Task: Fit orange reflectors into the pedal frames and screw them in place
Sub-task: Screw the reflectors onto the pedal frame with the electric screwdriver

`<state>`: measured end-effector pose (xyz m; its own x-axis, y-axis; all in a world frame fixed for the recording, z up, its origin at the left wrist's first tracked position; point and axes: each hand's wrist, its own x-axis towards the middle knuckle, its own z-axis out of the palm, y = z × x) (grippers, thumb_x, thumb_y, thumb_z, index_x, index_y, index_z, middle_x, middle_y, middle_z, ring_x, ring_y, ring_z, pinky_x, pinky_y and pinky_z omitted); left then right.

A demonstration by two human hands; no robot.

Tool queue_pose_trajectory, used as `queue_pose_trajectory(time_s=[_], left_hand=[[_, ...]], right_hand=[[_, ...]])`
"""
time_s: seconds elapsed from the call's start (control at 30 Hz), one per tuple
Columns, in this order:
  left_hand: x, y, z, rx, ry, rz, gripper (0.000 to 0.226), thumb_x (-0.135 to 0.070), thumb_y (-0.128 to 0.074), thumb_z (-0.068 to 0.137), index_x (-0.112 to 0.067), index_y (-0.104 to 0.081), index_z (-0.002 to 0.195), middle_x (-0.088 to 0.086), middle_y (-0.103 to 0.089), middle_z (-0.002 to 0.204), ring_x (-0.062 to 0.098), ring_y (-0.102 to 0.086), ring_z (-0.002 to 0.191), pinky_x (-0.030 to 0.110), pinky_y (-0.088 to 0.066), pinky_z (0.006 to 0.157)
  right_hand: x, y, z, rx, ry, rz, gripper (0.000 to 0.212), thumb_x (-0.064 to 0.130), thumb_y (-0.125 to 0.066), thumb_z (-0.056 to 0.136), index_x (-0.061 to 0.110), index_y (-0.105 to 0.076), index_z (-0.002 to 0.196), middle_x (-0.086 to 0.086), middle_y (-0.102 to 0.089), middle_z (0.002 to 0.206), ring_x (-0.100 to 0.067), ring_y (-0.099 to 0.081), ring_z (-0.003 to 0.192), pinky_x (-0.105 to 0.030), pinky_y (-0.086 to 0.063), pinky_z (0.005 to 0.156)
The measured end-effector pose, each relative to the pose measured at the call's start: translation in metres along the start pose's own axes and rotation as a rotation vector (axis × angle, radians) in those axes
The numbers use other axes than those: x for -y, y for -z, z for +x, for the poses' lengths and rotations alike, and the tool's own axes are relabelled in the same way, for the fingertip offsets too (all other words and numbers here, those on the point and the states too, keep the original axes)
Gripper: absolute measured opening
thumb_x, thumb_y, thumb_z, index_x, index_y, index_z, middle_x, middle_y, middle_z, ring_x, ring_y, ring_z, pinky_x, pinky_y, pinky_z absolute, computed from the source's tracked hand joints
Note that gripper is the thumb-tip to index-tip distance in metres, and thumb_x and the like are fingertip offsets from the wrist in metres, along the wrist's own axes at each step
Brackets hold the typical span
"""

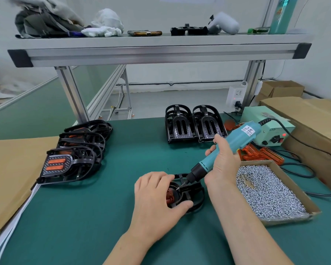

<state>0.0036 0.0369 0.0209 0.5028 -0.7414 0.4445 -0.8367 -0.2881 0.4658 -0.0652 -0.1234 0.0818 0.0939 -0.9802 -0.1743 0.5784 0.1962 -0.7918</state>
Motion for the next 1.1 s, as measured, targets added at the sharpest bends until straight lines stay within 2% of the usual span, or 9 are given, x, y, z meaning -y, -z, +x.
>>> queue_pose_trajectory(time_s=[0.07, 0.1, 0.2, 0.3, 0.47, 0.6, 0.83, 1.1], left_hand=[[0.007, -0.002, -0.004, 0.038, 0.024, 0.039, 0.076, -0.076, -0.059, 0.065, -0.027, -0.065, 0.123, -0.006, -0.057, 0.128, 0.021, -0.044, 0.131, 0.047, -0.018, 0.119], [0.008, -0.003, -0.005, 0.068, 0.046, 0.051, 0.080, -0.079, -0.056, 0.065, -0.029, -0.064, 0.126, -0.002, -0.055, 0.134, 0.023, -0.040, 0.136, 0.050, -0.014, 0.121], [0.012, -0.006, -0.007, 0.127, 0.086, 0.042, 0.082, -0.086, -0.049, 0.065, -0.037, -0.061, 0.131, -0.001, -0.049, 0.145, 0.022, -0.032, 0.143, 0.047, -0.004, 0.123], [0.015, -0.007, -0.007, 0.137, 0.085, 0.040, 0.084, -0.088, -0.046, 0.065, -0.040, -0.059, 0.133, -0.005, -0.047, 0.148, 0.019, -0.029, 0.144, 0.045, -0.005, 0.123], [0.017, -0.007, -0.007, 0.116, 0.080, 0.008, 0.087, -0.088, -0.049, 0.063, -0.038, -0.058, 0.133, -0.010, -0.046, 0.145, 0.014, -0.029, 0.140, 0.044, -0.018, 0.119], [0.016, -0.007, -0.005, 0.105, 0.125, -0.038, 0.101, -0.087, -0.055, 0.057, -0.028, -0.047, 0.139, -0.018, -0.045, 0.138, 0.004, -0.028, 0.133, 0.039, -0.022, 0.119], [0.018, -0.011, -0.005, 0.113, 0.209, -0.131, 0.125, -0.087, -0.063, 0.049, -0.029, -0.020, 0.151, -0.028, -0.037, 0.133, 0.000, -0.027, 0.129, 0.026, -0.019, 0.116], [0.021, -0.013, -0.005, 0.119, 0.213, -0.135, 0.123, -0.088, -0.062, 0.049, -0.036, -0.014, 0.149, -0.032, -0.031, 0.129, -0.002, -0.024, 0.128, 0.024, -0.018, 0.114]], right_hand=[[0.001, 0.000, 0.001, 0.002, 0.029, -0.007, 0.022, 0.017, -0.075, 0.085, 0.017, -0.055, 0.095, 0.008, -0.054, 0.050, -0.009, -0.051, 0.044, -0.025, -0.046, 0.055], [0.001, 0.000, 0.001, 0.005, 0.039, -0.013, 0.022, 0.018, -0.075, 0.085, 0.017, -0.055, 0.095, 0.008, -0.054, 0.049, -0.009, -0.051, 0.045, -0.027, -0.046, 0.057], [0.000, -0.001, 0.001, 0.020, 0.077, -0.026, 0.022, 0.019, -0.075, 0.086, 0.017, -0.054, 0.094, 0.008, -0.055, 0.050, -0.011, -0.052, 0.046, -0.027, -0.047, 0.057], [0.000, -0.003, -0.001, 0.044, 0.133, -0.041, 0.023, 0.020, -0.075, 0.086, 0.016, -0.054, 0.094, 0.006, -0.054, 0.051, -0.012, -0.052, 0.047, -0.026, -0.047, 0.056], [0.001, -0.007, -0.005, 0.075, 0.223, -0.073, 0.021, 0.019, -0.074, 0.086, 0.015, -0.054, 0.088, 0.004, -0.053, 0.051, -0.013, -0.050, 0.046, -0.025, -0.045, 0.055], [-0.007, -0.012, -0.014, 0.106, 0.235, -0.105, 0.020, 0.018, -0.075, 0.086, 0.016, -0.054, 0.084, 0.003, -0.052, 0.051, -0.015, -0.049, 0.048, -0.029, -0.044, 0.059], [-0.023, -0.021, -0.027, 0.190, 0.268, -0.184, 0.019, 0.021, -0.076, 0.082, 0.020, -0.057, 0.082, 0.007, -0.052, 0.050, -0.011, -0.049, 0.046, -0.024, -0.046, 0.052], [-0.027, -0.023, -0.029, 0.231, 0.297, -0.218, 0.023, 0.031, -0.078, 0.075, 0.020, -0.058, 0.081, 0.004, -0.056, 0.056, -0.011, -0.052, 0.045, -0.020, -0.045, 0.049]])
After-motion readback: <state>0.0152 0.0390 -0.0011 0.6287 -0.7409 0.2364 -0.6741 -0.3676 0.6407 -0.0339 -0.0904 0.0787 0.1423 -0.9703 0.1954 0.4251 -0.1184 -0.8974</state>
